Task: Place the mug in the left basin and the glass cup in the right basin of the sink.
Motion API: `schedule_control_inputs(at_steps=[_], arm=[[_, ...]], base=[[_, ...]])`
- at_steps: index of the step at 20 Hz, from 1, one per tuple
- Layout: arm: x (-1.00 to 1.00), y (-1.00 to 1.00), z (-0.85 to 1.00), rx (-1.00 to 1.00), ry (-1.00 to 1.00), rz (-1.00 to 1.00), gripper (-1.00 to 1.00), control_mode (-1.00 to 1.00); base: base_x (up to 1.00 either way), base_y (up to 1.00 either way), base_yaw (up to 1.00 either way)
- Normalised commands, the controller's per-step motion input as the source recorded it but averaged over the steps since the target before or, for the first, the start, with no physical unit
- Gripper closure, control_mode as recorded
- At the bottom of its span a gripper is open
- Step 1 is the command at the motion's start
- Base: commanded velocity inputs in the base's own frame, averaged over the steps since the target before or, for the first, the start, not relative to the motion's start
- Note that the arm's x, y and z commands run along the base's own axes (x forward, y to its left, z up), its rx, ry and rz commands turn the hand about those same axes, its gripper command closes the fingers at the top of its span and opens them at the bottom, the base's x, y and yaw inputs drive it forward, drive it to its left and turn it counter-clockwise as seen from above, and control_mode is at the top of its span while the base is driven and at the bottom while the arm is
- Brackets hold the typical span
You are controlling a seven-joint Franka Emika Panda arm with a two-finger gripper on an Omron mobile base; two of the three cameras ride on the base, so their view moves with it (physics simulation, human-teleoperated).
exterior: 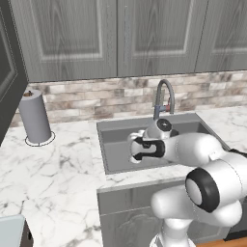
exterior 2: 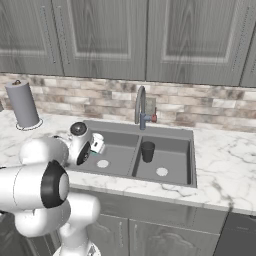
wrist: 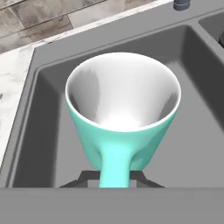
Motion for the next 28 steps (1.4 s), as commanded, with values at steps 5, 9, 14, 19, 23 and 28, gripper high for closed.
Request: schedule_control_inputs(at_steps=[5, 9, 14, 19, 23, 28], arm=[[0.2, 0.0, -0.15, 0.0, 0.06, 0.0, 1.0, -1.0], [0.13, 0.02, -0.18, 0.0, 0.05, 0.0, 1.0, -1.0], [0.04, 0.02, -0.19, 0.0, 0.03, 0.0, 1.0, -1.0], [0.0, 0.04, -0.26, -0.02, 0.0, 0.0, 1.0, -1.0], [0.0, 0.03, -0.31, -0.07, 0.0, 0.0, 1.0, -1.0], [0.02, 0.0, -0.24, -0.08, 0.0, 0.0, 1.0, -1.0]], base=[[0.0, 0.0, 0.0], [0.0, 0.0, 0.0], [0.0, 0.0, 0.0], [0.0, 0.0, 0.0], [0.0, 0.0, 0.0], [0.0, 0.0, 0.0]])
